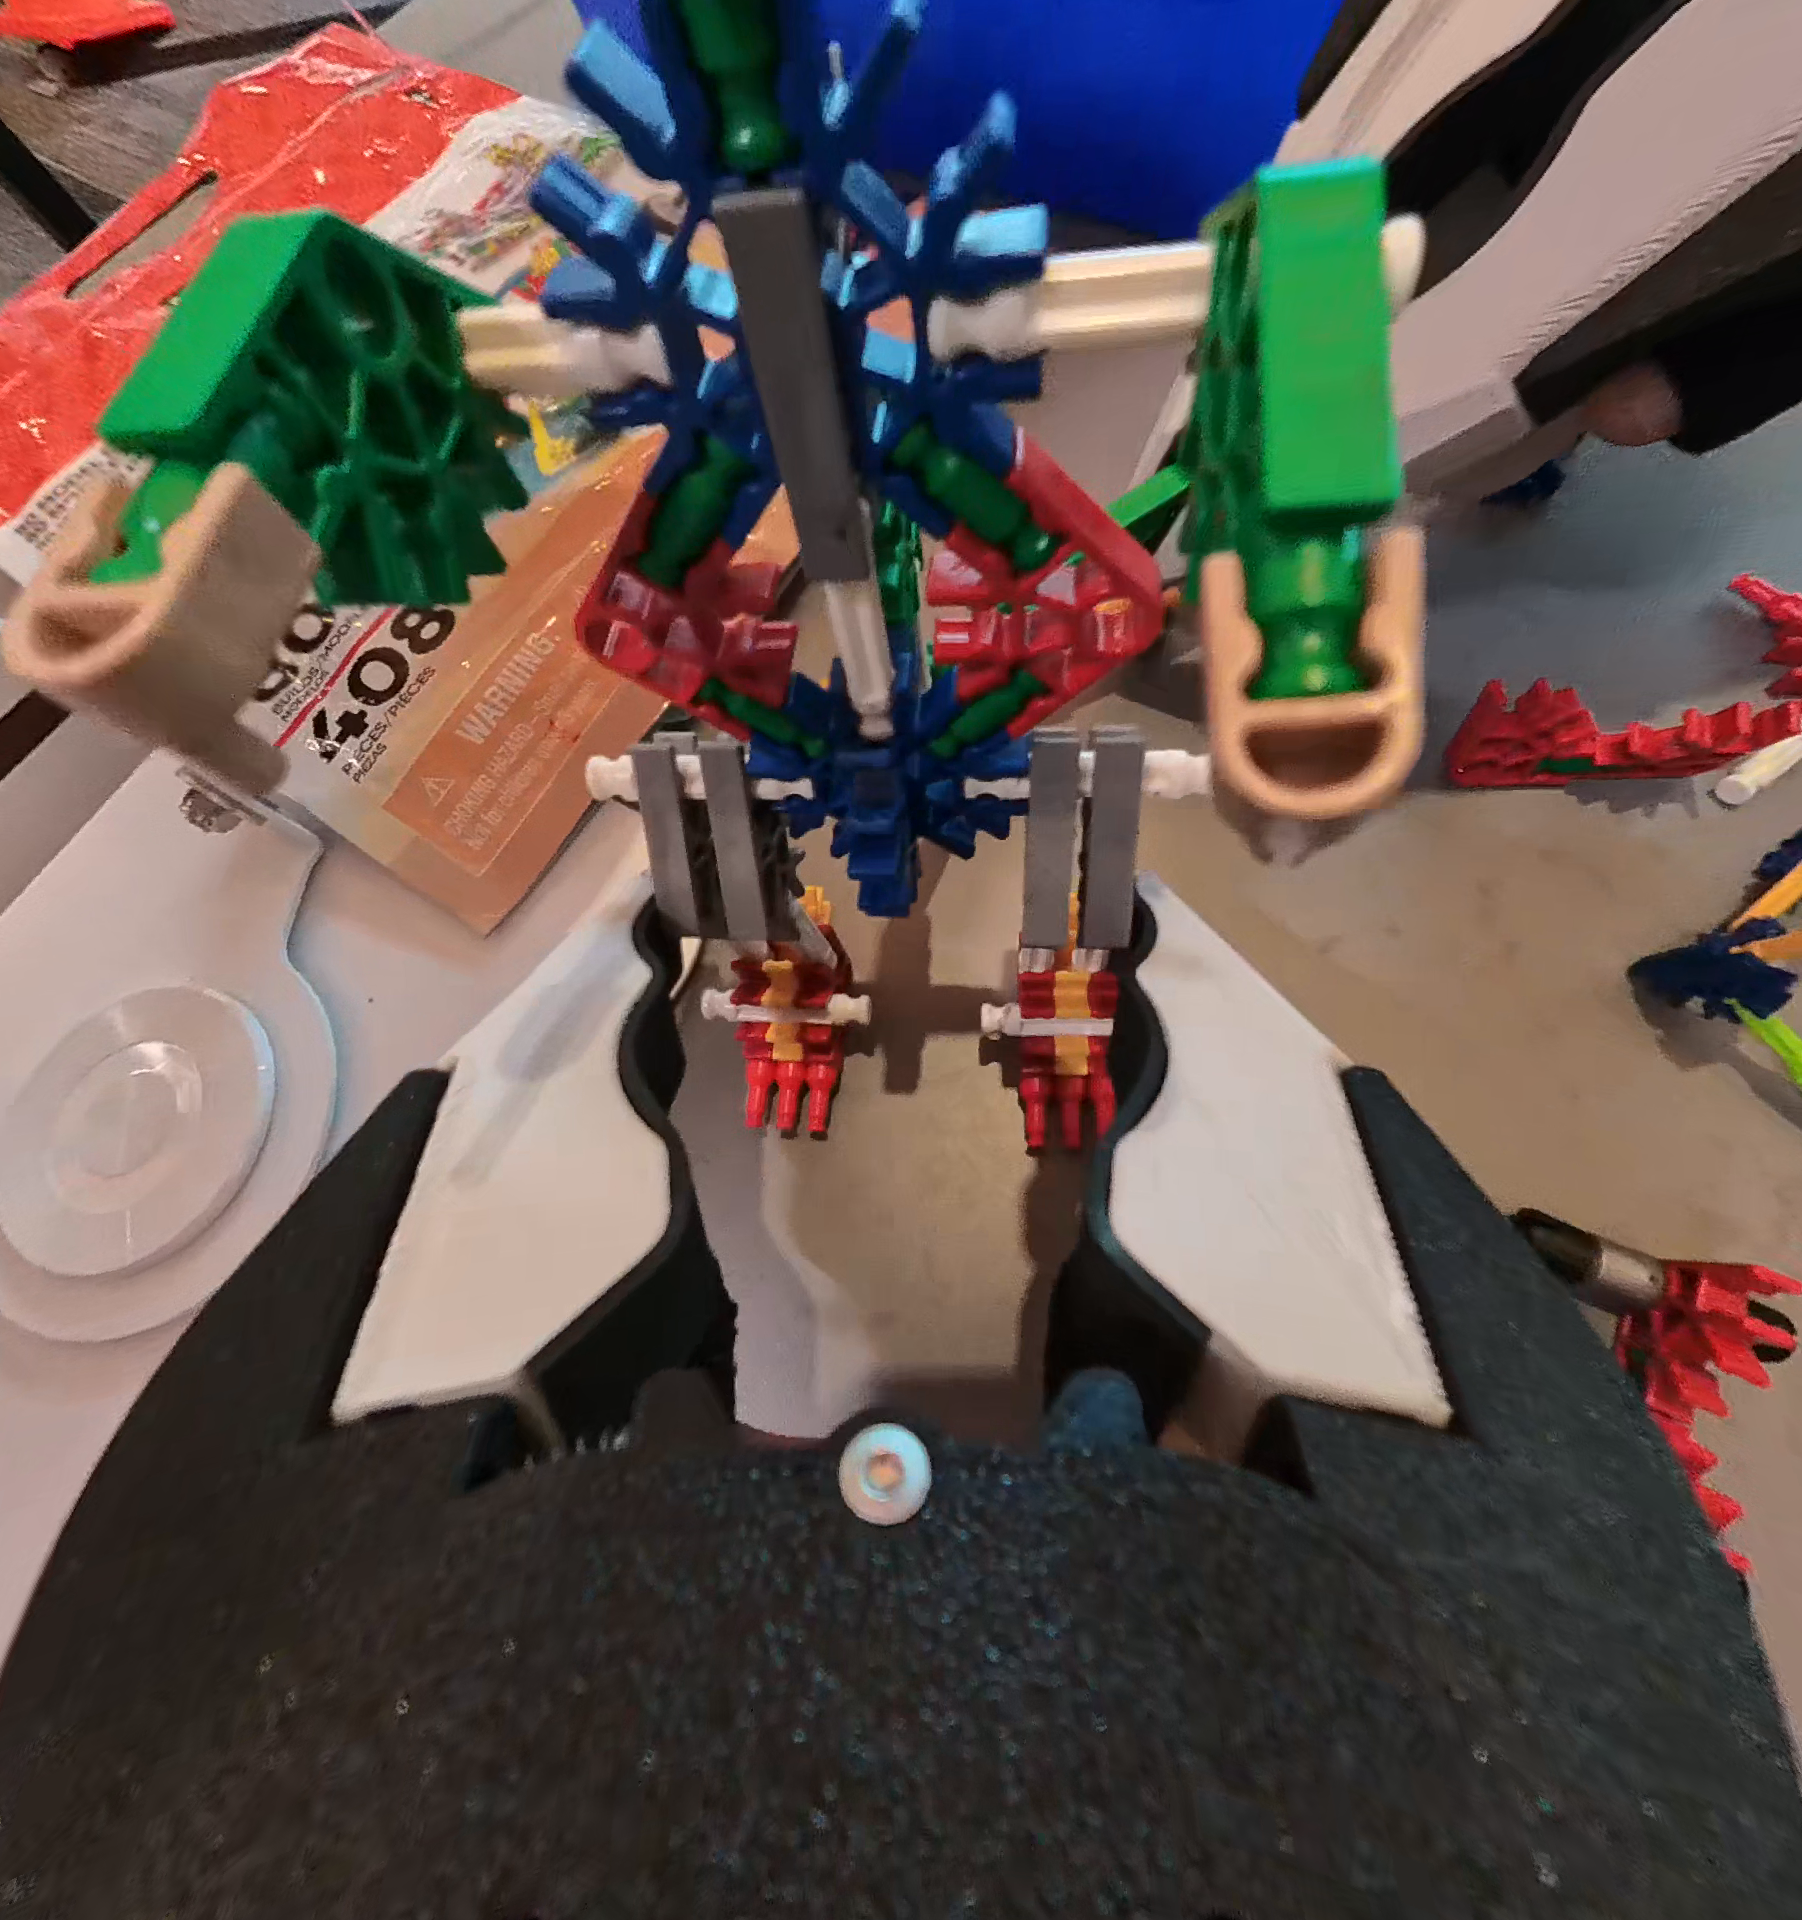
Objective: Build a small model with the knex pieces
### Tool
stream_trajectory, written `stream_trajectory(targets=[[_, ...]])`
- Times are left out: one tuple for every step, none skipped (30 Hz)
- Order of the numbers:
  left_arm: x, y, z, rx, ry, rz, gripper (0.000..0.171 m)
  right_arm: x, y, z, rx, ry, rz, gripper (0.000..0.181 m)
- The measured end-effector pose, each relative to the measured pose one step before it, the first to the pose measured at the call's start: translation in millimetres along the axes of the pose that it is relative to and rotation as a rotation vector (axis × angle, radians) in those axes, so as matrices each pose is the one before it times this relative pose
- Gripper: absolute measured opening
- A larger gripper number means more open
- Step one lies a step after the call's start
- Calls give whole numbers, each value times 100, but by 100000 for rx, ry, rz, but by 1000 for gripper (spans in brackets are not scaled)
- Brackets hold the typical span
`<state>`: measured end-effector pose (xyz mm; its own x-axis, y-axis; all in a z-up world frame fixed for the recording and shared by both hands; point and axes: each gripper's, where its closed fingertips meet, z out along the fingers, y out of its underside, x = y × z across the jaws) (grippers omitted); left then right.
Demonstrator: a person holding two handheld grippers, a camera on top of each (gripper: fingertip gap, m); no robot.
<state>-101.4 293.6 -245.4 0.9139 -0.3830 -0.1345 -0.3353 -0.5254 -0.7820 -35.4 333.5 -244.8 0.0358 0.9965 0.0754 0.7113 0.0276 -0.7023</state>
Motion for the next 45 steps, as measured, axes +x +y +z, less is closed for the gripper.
stream_trajectory(targets=[[88, 44, -89, 112, 1132, 97, 81, -269, 7, -181, 517, -987, -1499, 5], [118, 72, -105, -9, 1208, 548, 81, -193, -16, -193, 533, -406, -1743, 5], [166, 25, -110, 369, 1290, 523, 81, -180, 26, -195, 362, -348, -1283, 5], [226, 20, -113, 563, 1505, 320, 81, -238, 52, -159, 332, -812, -899, 5], [173, 62, -132, 78, 1036, 285, 81, -300, 42, -159, 559, -1089, -1341, 5], [243, 83, -136, -126, 1114, 821, 81, -329, 87, -182, 457, -999, -1837, 5], [352, 73, -151, 41, 1589, 943, 81, -343, 134, -207, 393, -866, -1935, 5], [396, 83, -187, -70, 1667, 804, 81, -343, 137, -198, 476, -933, -1332, 5], [420, 102, -185, -97, 1508, 1120, 81, -376, 149, -181, 374, -1271, -744, 5], [464, 121, -194, -14, 1440, 1241, 80, -442, 135, -168, 437, -1608, -1396, 6], [450, 149, -206, -97, 1245, 1141, 80, -397, 85, -143, 709, -1158, -1792, 6], [469, 167, -205, -113, 1530, 959, 80, -408, 139, -90, 357, -1431, -948, 6], [509, 103, -207, 354, 2128, 382, 80, -416, 190, -25, 73, -1718, -702, 5], [433, 124, -173, 335, 1736, 14, 79, -391, 145, 10, 404, -1502, -952, 6], [330, 51, -147, 701, 1095, -57, 79, -245, 115, 42, 321, -736, -788, 6], [312, 37, -104, 700, 860, 594, 79, -154, 124, 45, -187, -578, -226, 6], [260, 28, -65, 365, 732, 265, 79, -185, 58, 22, -219, -1038, -50, 6], [97, 15, -41, -50, 25, -96, 79, -30, 47, 52, -467, -7, -427, 6], [55, 5, -17, 11, -15, 261, 79, 33, 56, 63, -685, 639, -815, 6], [30, -1, -8, 100, 294, 22, 79, -13, -3, 27, -385, 463, -533, 6], [-3, -9, -20, 311, 76, -122, 79, -61, -5, -13, -281, 68, 136, 6], [-18, 7, -20, 252, -88, -27, 79, 42, -10, -29, -208, 426, 521, 10], [-37, 85, -65, -392, -211, -96, 80, 116, 56, -98, -314, 699, 488, 20], [-65, 97, -116, -477, -212, -411, 81, 120, 65, -208, -44, 593, 521, 21], [-131, 36, -144, 194, -594, -123, 81, 110, 20, -288, 289, 238, 1044, 23], [-102, 26, -152, 367, -469, -56, 82, 121, -67, -315, 744, 150, 1337, 25], [-5, 83, -134, -207, 84, 112, 81, 18, -144, -257, 1247, -476, 1011, 24], [-3, 84, -104, -392, -73, 514, 81, -76, -146, -131, 950, -835, 554, 22], [23, 83, -52, -459, -82, 683, 79, -91, 38, 18, -267, -885, 584, 19], [45, 77, -10, -583, 136, 418, 76, -100, 223, 155, -1370, -939, 816, 15], [15, -38, 15, 178, 174, -164, 76, -81, 301, 227, -1768, -785, 532, 12], [3, -31, 37, 266, 331, -370, 76, -2, 261, 232, -1351, -254, 120, 7], [19, -6, 39, 227, 461, -227, 75, -26, 111, 199, -382, -408, -242, 6], [-14, 29, 5, 11, 427, -175, 75, 46, 5, 125, 379, -29, -559, 5], [-27, 27, -22, 23, 478, -563, 75, 102, -48, 72, 676, 207, -693, 5], [-37, 36, -8, 197, 328, -323, 75, 221, -111, 3, 861, 1130, -1166, 5], [-55, 49, -6, 11, 139, -308, 75, 232, -200, -37, 1324, 1448, -1746, 5], [-78, 39, -15, 32, -138, -140, 75, 224, -106, 15, 867, 1089, -836, 5], [-27, 9, 0, 75, 49, -58, 74, 134, -28, 84, 645, 207, 110, 5], [-21, 0, 2, -5, -69, -35, 74, 71, 14, 137, 526, 63, -608, 5], [-19, 4, 14, -8, -24, -48, 74, 12, 83, 160, 35, -227, -577, 5], [-15, 1, -1, 15, 50, -7, 74, 67, -43, 127, 574, 67, -119, 5], [-66, 27, -1, -123, -139, -33, 74, 155, -53, 75, 400, 587, -558, 5], [-40, 25, -15, -85, 268, -148, 74, 111, -42, 80, -5, 395, -563, 5], [-50, 24, 3, -65, 388, -241, 74, 71, -51, 64, -117, 102, 86, 5]])
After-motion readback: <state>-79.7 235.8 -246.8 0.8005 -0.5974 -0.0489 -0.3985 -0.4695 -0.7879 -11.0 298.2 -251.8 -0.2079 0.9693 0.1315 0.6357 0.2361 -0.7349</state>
